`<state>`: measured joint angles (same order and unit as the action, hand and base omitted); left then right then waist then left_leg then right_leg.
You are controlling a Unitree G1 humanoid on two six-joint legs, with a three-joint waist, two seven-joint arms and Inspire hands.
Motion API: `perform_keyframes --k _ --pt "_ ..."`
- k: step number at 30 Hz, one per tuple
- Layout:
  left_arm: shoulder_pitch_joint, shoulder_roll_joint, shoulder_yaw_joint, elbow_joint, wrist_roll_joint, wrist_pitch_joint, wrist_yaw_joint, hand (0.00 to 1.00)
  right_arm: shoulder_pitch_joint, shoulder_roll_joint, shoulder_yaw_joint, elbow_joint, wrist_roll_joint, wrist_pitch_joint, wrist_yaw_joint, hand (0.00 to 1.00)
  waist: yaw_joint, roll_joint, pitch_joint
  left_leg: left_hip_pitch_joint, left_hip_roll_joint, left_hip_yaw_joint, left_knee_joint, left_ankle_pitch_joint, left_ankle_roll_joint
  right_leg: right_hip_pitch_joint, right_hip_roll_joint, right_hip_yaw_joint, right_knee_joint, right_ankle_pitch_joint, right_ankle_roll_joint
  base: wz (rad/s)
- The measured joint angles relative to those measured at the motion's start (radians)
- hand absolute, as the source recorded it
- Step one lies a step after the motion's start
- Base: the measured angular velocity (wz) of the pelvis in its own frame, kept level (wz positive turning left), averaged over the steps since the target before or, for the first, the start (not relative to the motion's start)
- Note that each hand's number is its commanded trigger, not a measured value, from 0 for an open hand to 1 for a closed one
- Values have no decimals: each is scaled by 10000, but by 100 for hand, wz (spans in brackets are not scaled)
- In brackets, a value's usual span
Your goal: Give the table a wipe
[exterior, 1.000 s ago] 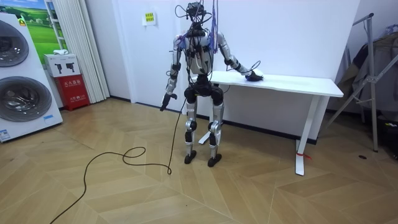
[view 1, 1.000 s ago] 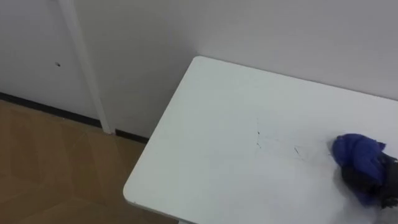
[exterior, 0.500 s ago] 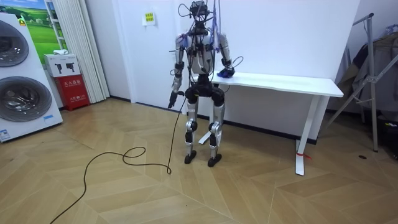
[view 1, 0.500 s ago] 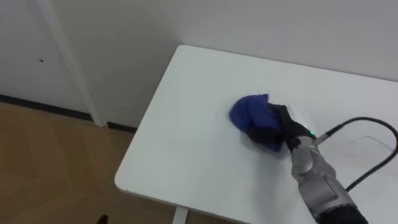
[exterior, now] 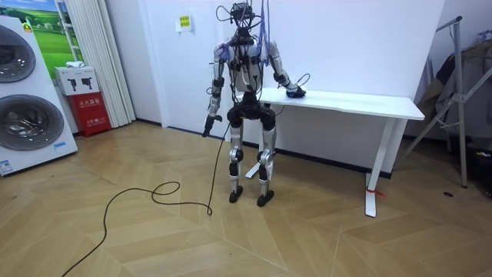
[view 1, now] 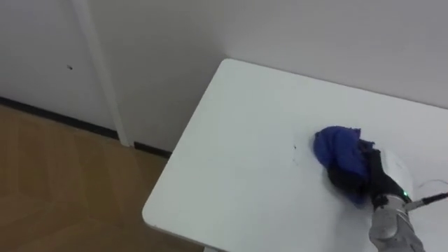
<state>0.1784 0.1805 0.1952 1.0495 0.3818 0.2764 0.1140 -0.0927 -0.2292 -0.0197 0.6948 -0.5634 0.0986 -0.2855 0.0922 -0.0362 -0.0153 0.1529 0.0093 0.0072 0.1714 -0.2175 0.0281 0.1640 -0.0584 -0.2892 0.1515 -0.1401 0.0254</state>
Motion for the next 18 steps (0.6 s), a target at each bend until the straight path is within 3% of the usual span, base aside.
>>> perform_keyframes --k 1,4,6,9,13,15,16,18 --pt "-64 -24 -102 0 13 6 46 0 -93 80 56 -18 -3 119 24 100 10 10 1 -2 -1 101 0 1 -3 -54 24 107 31 6 -10 -33" --pt "-503 -70 -611 -1 3 65 87 0 -479 373 732 -588 24 979 303 100 276 56 14 -62 123 472 -48 25 -77 -352 171 498 62 139 -144 -51" --pt "-952 -77 -813 18 -313 66 147 0 -820 636 1573 -1376 -179 1658 1122 100 484 53 17 -54 254 916 -204 84 -186 -664 332 926 176 201 -241 -54" --pt "-1177 -103 -811 34 -748 64 147 0 -1149 997 2502 -2194 -721 1982 2021 100 581 54 26 -128 373 1227 -331 140 -278 -922 448 1061 185 259 -342 -31" --pt "-797 -101 -791 42 -752 62 147 0 -1247 967 2345 -2053 -743 1592 2354 100 487 98 78 -80 381 1135 -359 156 -287 -866 450 933 144 259 -347 6" --pt "-266 -70 -507 44 -723 74 143 0 -1133 800 1860 -1599 -717 938 2207 100 340 79 91 -29 360 972 -364 134 -253 -714 427 811 15 255 -342 18" --pt "-65 -62 -410 48 -726 71 141 0 -1112 772 1674 -1458 -716 803 2113 100 239 61 97 -30 339 903 -357 122 -235 -641 410 750 -36 250 -334 41" --pt "535 -24 118 68 -667 30 134 0 -719 517 533 -891 -494 369 1607 100 -13 -6 85 -5 306 590 -354 114 -175 -456 284 397 -84 183 -225 53"
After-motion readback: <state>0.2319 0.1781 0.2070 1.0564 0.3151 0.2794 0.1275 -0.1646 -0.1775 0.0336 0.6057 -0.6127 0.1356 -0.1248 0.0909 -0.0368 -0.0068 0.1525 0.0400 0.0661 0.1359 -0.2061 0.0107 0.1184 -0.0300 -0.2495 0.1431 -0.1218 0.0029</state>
